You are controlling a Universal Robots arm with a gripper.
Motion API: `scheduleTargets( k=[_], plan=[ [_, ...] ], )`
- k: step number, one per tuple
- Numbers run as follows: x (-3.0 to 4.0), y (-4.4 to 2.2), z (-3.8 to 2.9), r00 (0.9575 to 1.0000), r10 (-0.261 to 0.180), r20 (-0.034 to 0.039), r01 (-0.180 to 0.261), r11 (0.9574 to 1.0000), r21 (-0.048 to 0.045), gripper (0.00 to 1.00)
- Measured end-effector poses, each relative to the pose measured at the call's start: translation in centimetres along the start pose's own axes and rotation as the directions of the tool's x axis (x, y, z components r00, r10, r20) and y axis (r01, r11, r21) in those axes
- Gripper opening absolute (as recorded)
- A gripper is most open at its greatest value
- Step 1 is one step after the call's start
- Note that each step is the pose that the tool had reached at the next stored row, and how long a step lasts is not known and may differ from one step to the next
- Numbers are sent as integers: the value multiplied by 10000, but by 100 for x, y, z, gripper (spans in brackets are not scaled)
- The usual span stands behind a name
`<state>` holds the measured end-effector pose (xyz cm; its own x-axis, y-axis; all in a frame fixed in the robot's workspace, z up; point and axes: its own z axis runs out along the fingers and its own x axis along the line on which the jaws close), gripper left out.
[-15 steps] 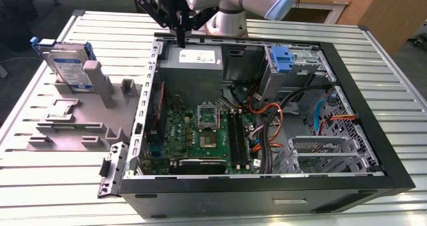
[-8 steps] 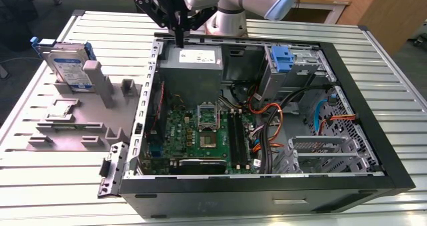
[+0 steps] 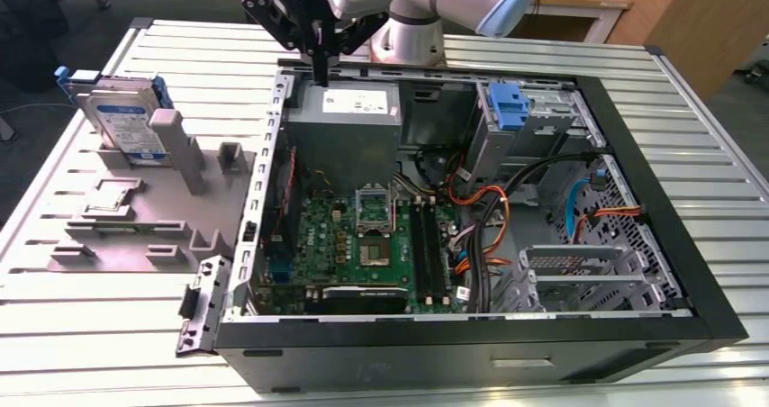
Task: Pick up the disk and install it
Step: 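Reach for the disk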
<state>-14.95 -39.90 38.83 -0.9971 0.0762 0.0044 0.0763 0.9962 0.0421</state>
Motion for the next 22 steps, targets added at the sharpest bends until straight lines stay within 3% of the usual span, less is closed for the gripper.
scheduleTargets(
  k=[16, 22],
  plan=[
    [9, -1, 2, 10000, 1, -7, -1, 10000, -8, 10],
    [133, -10, 9, 10000, 1, -10, -1, 10000, -9, 10]
  ],
)
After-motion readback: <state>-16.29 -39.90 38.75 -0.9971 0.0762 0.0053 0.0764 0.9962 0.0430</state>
